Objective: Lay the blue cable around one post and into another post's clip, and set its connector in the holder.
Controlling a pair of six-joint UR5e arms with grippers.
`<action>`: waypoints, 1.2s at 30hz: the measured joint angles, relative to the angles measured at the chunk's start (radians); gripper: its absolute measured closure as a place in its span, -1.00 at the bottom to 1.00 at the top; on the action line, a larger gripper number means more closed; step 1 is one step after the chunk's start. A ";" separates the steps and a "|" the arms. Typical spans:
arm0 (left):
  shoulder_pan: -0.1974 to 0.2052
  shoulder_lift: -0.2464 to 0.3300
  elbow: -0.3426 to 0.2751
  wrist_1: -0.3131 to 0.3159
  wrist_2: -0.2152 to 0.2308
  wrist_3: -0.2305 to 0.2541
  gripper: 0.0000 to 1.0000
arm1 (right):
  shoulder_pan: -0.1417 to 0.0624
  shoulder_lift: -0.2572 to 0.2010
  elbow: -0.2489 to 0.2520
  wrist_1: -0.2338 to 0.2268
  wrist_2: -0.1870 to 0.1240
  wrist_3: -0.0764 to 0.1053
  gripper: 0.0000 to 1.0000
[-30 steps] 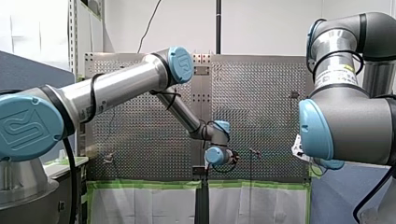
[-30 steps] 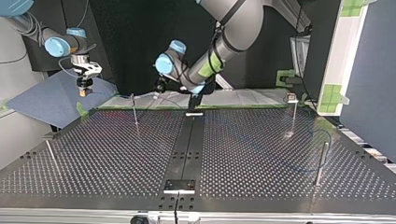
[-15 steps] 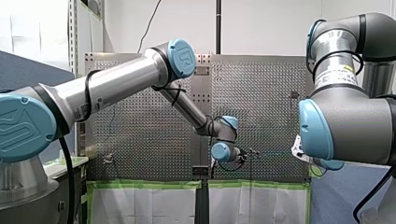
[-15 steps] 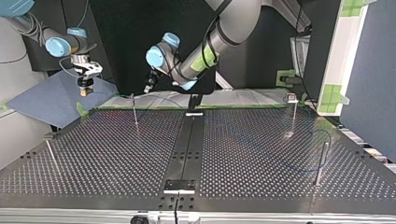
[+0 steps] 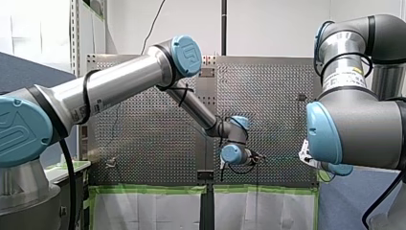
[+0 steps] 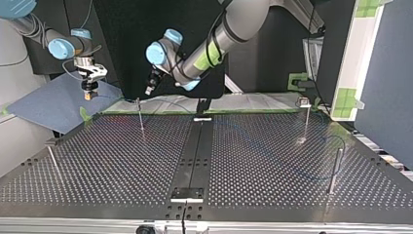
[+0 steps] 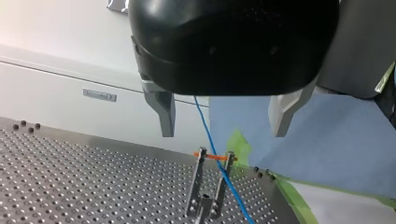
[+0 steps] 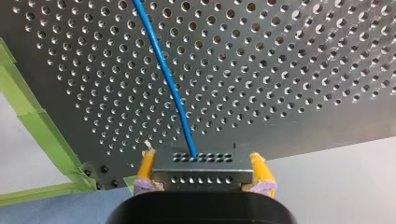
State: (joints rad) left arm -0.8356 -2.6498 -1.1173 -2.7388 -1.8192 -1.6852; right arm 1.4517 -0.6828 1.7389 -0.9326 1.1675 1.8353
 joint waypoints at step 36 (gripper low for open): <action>-0.029 0.000 0.032 -0.035 -0.084 -0.011 -1.00 | 0.003 0.023 -0.013 0.012 -0.005 -0.002 0.65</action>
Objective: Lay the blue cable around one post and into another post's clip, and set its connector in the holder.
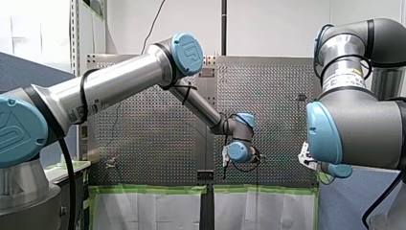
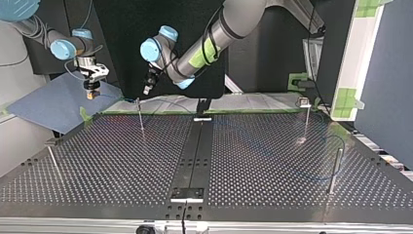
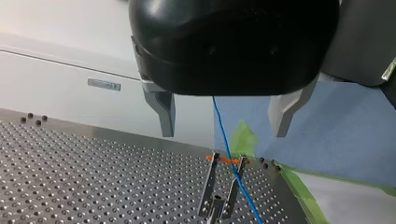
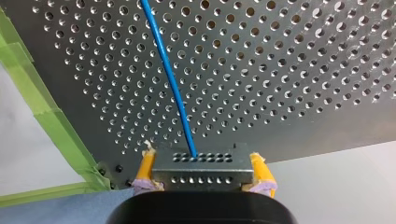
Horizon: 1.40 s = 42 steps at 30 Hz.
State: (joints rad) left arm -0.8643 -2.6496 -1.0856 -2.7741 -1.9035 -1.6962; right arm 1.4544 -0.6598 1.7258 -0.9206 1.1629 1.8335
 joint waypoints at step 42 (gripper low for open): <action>-0.047 0.153 -0.157 0.071 -0.037 0.022 -1.00 | 0.000 0.001 -0.007 0.007 -0.011 0.004 0.65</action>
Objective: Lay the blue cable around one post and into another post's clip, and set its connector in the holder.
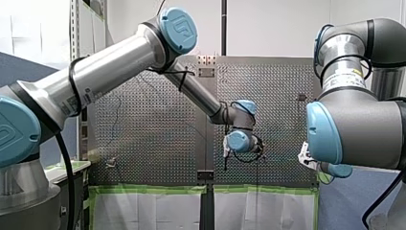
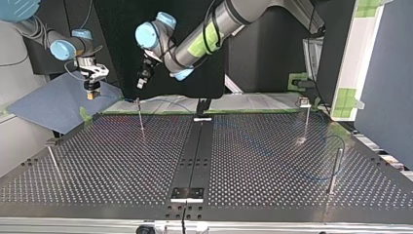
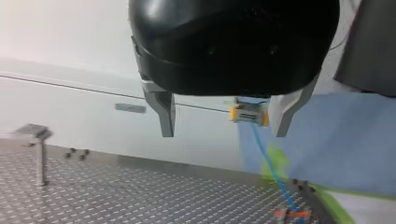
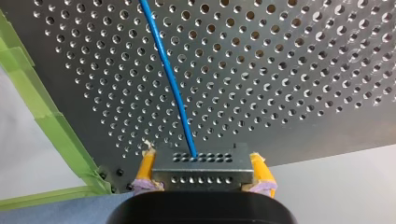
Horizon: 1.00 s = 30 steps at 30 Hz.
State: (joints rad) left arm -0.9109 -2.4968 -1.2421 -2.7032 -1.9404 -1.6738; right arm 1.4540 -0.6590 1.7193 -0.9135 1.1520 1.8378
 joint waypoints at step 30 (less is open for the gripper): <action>0.039 0.272 -0.272 0.171 -0.089 -0.045 -1.00 | 0.023 0.000 0.000 0.010 -0.017 0.000 0.65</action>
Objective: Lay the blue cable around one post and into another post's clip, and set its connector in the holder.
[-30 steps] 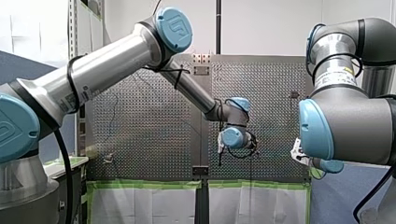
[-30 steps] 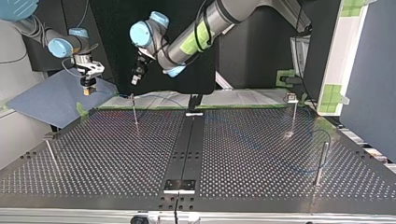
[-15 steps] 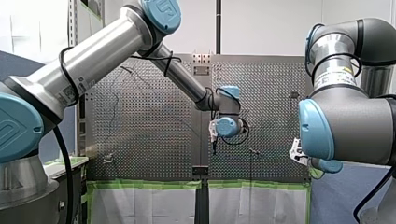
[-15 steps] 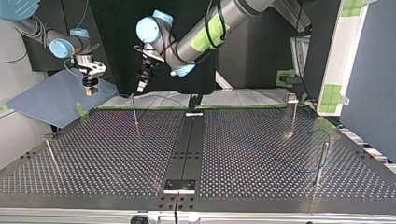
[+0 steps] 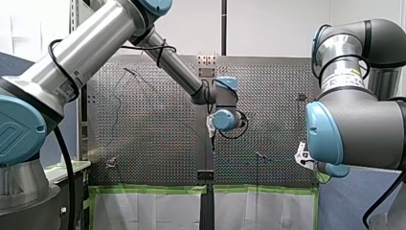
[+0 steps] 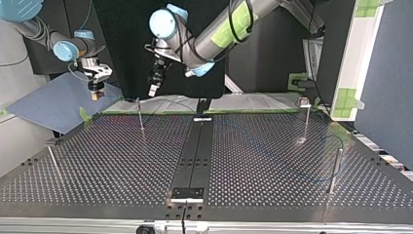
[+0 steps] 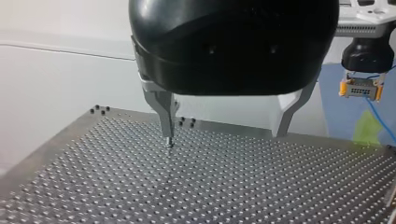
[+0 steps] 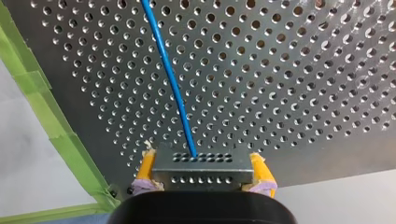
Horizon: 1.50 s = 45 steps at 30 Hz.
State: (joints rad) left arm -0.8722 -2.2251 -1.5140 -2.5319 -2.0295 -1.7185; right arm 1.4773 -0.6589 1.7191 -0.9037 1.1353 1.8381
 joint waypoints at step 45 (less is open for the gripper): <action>0.088 0.390 -0.390 0.216 -0.010 -0.069 -1.00 | 0.015 0.001 -0.002 0.001 0.000 0.000 0.65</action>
State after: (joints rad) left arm -0.7837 -1.8351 -1.9037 -2.3160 -2.0396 -1.7870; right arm 1.4922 -0.6580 1.7174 -0.9024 1.1353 1.8380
